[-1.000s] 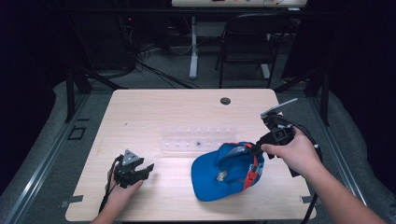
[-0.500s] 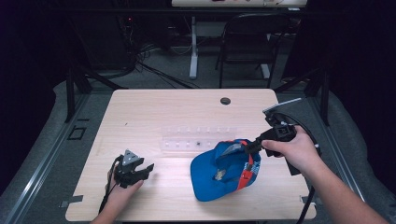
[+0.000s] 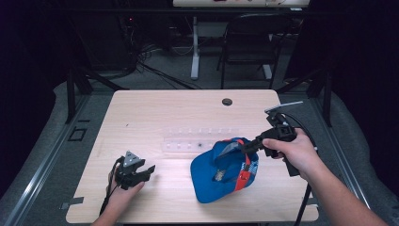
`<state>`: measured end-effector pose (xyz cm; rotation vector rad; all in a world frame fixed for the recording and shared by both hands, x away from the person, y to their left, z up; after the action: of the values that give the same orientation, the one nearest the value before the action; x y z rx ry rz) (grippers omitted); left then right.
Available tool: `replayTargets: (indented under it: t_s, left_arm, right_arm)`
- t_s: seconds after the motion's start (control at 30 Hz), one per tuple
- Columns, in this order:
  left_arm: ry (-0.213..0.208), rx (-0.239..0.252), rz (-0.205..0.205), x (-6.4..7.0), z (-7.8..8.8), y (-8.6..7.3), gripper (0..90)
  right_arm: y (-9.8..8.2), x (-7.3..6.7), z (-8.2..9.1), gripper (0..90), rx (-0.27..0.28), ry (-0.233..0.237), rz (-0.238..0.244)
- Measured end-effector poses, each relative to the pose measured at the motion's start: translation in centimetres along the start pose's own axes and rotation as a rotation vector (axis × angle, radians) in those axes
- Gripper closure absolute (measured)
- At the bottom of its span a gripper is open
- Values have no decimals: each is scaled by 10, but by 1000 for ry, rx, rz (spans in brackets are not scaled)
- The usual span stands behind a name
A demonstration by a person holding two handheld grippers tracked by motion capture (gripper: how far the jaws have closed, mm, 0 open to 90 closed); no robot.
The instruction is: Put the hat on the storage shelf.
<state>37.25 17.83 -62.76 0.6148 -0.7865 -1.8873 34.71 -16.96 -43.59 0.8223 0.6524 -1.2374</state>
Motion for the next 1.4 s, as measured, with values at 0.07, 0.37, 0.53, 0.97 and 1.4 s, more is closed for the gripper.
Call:
replayTargets:
  t_s: [0.07, 0.37, 0.53, 0.97, 1.4]
  left_arm:
    - [0, 0, -4, 0, 0, 0, 487]
    - [0, 2, -3, 1, 0, 0, 487]
    - [-2, 0, -6, 0, 0, 0, 487]
    - [-3, 1, -11, 2, 1, 0, 485]
    - [-19, 15, -34, 13, 3, 2, 475]
  right_arm:
    - [2, -4, -2, 801, 11, 37, 3]
    - [7, -18, -9, 801, 17, 118, 5]
    - [9, -26, -10, 801, 18, 161, 6]
    - [17, -41, -2, 802, 58, 198, 21]
    - [28, -49, -1, 802, 95, 221, 31]
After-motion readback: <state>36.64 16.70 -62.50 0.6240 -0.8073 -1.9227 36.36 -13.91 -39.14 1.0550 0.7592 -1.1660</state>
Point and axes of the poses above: each handheld gripper's, and its own axes: z roughly backward along the jaws, y roughly out of its top, x roughly to its right, the point moved 9 cm from there along -z, roughly forward along the jaws, and after that the axes turned 10 degrees about y, right-handed, at the moved point
